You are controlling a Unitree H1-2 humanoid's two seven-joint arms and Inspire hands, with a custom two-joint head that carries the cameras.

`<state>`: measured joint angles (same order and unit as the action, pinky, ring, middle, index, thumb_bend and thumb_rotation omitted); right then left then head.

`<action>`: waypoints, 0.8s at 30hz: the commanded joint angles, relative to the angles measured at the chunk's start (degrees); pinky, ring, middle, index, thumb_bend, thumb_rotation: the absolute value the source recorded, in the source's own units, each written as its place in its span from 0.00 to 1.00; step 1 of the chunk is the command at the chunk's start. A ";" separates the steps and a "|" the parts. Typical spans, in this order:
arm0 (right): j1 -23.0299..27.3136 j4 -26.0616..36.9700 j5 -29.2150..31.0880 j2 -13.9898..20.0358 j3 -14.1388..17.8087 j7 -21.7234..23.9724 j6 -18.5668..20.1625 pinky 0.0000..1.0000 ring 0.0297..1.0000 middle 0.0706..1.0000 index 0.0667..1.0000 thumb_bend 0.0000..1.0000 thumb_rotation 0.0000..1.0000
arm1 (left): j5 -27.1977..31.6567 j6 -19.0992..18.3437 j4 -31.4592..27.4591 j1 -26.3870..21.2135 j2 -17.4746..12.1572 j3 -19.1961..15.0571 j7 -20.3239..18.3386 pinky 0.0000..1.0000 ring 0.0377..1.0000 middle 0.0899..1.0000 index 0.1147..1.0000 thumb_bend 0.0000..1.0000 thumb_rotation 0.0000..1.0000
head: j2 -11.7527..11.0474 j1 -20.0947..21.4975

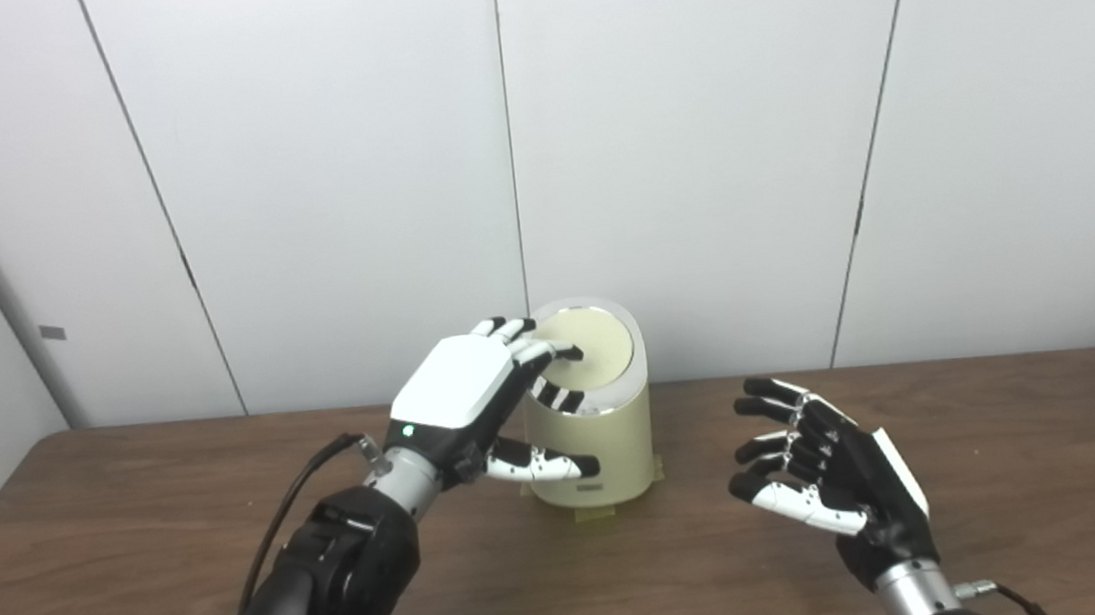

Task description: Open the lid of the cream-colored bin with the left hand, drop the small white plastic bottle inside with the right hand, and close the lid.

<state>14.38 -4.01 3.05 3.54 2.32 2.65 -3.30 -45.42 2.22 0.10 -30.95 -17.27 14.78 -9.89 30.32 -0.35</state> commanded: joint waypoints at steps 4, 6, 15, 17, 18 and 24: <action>1.93 1.45 0.01 0.33 0.00 0.12 -2.17 0.43 0.52 0.70 0.72 0.86 0.26 | 4.17 3.09 -3.91 -0.01 0.60 -5.15 7.61 0.82 0.93 0.91 0.91 0.69 0.45 | 0.02 -0.04; 1.86 1.52 -0.11 0.34 0.03 0.00 -2.18 0.43 0.52 0.70 0.72 0.85 0.24 | 7.79 3.26 -4.63 1.78 1.89 -7.26 9.07 0.79 0.91 0.92 0.91 0.67 0.42 | 0.03 -0.11; 1.76 1.10 0.32 0.76 0.42 0.23 -2.87 0.43 0.53 0.71 0.73 0.86 0.25 | 35.57 -2.88 -6.97 12.12 10.54 -17.87 7.05 0.65 0.76 0.79 0.84 0.73 0.34 | 0.08 -0.52; 1.57 1.48 0.09 0.79 0.43 0.07 -2.77 0.43 0.53 0.71 0.73 0.86 0.26 | 39.00 -3.46 -6.52 13.92 11.59 -19.21 7.27 0.58 0.70 0.74 0.82 0.71 0.32 | 0.15 -0.53; 1.48 1.79 -0.02 0.74 0.44 -0.09 -2.49 0.43 0.54 0.72 0.73 0.86 0.26 | 40.41 -3.71 -6.21 14.68 11.94 -19.70 7.34 0.54 0.65 0.71 0.80 0.69 0.30 | 0.18 -0.50; 0.87 2.42 -0.11 0.75 0.73 -0.59 -1.80 0.48 0.59 0.73 0.72 0.86 0.24 | 46.82 -3.69 -3.45 17.96 13.03 -20.74 6.39 0.46 0.57 0.64 0.71 0.66 0.20 | 0.67 -0.45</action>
<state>14.06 -3.82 2.88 4.04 2.69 2.36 -3.45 0.02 -3.20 -3.19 -11.63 -4.32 -6.15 -3.07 30.94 -0.79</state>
